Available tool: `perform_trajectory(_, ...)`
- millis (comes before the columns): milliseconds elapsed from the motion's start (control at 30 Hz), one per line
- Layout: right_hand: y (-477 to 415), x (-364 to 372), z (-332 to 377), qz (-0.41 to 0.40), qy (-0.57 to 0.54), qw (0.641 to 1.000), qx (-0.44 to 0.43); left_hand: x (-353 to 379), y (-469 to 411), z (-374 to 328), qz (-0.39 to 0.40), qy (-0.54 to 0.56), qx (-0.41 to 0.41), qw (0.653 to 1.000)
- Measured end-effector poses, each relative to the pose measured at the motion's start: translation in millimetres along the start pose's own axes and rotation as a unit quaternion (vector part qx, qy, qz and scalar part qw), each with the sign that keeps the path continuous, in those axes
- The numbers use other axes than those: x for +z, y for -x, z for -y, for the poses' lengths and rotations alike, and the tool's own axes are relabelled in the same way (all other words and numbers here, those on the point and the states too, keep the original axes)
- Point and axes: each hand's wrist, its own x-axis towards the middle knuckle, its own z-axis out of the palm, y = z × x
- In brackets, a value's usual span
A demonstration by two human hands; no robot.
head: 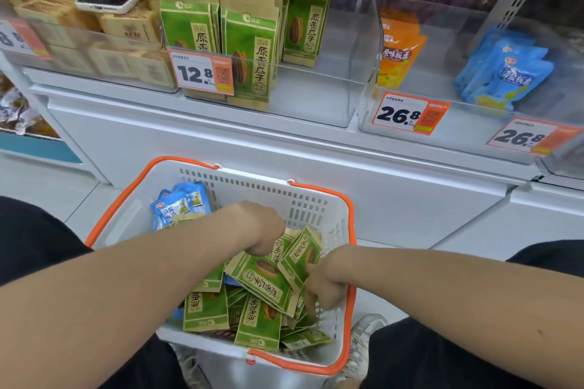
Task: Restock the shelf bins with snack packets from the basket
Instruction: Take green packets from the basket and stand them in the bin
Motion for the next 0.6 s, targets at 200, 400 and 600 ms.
perform_trajectory(200,-10,8,0,0.007,0.118,0.993,0.014,2,-8,-1,-0.003,-0.001,-0.001,1.000)
perform_trajectory(400,22,-8,-15,-0.245,0.034,0.967,-0.059,-1,-9,1,0.016,0.029,-0.011,0.999)
perform_trajectory(600,40,-31,-36,-0.348,-0.199,0.915,-0.051,-12,-2,2,0.035,0.055,-0.038,0.997)
